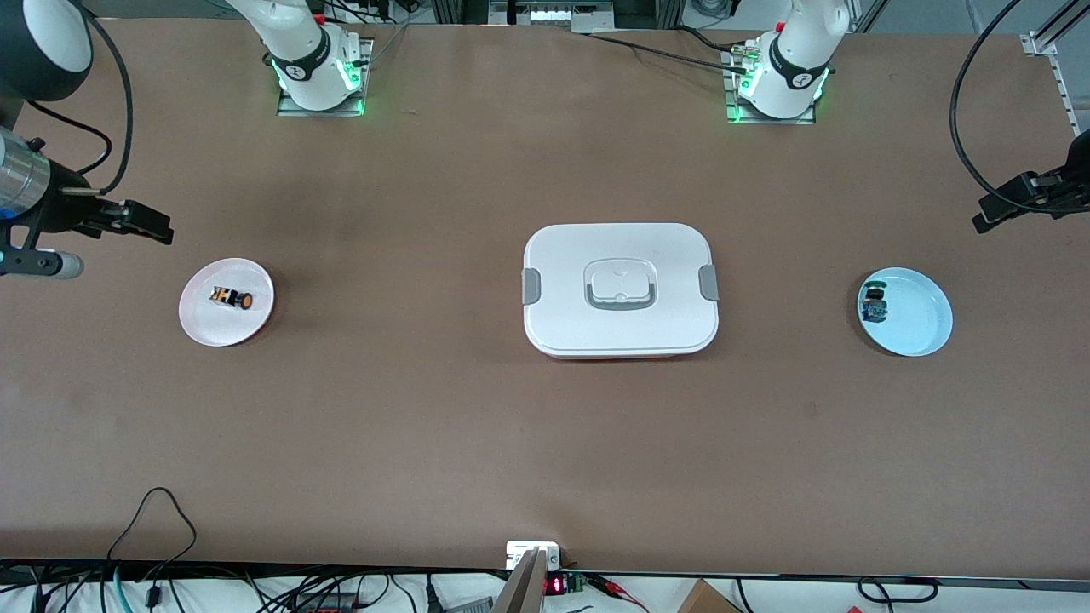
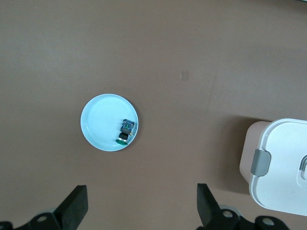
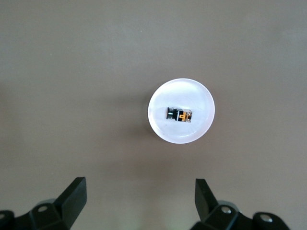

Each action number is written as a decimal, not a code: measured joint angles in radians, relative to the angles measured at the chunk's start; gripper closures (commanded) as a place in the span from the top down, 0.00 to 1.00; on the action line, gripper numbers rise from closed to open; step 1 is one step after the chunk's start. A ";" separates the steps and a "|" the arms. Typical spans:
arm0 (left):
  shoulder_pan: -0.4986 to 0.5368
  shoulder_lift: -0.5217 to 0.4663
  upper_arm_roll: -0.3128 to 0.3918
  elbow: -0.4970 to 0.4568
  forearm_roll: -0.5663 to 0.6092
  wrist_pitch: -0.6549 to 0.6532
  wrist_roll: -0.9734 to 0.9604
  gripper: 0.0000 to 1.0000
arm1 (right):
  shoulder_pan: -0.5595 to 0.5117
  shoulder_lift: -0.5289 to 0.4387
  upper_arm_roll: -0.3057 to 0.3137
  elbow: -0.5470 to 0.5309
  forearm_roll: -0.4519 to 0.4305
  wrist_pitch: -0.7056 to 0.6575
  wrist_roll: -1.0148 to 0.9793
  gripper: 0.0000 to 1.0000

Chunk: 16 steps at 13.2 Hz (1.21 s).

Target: Transfer orange switch to right arm and place

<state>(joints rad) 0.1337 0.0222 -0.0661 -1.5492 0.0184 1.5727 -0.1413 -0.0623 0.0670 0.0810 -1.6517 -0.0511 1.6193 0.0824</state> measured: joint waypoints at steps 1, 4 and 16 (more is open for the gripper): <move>0.000 0.000 0.000 0.000 0.000 0.000 0.000 1.00 | 0.004 -0.031 0.009 -0.034 0.000 0.012 0.004 1.00; 0.000 0.000 0.000 0.000 0.000 0.000 0.000 1.00 | 0.014 -0.070 0.013 -0.070 0.000 0.020 -0.014 1.00; 0.003 0.000 0.000 0.000 0.000 0.000 0.000 1.00 | -0.003 -0.061 -0.014 -0.043 0.027 0.029 -0.088 1.00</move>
<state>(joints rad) 0.1372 0.0224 -0.0656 -1.5491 0.0184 1.5724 -0.1413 -0.0656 0.0062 0.0673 -1.6951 -0.0241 1.6482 -0.0054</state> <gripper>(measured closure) 0.000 0.000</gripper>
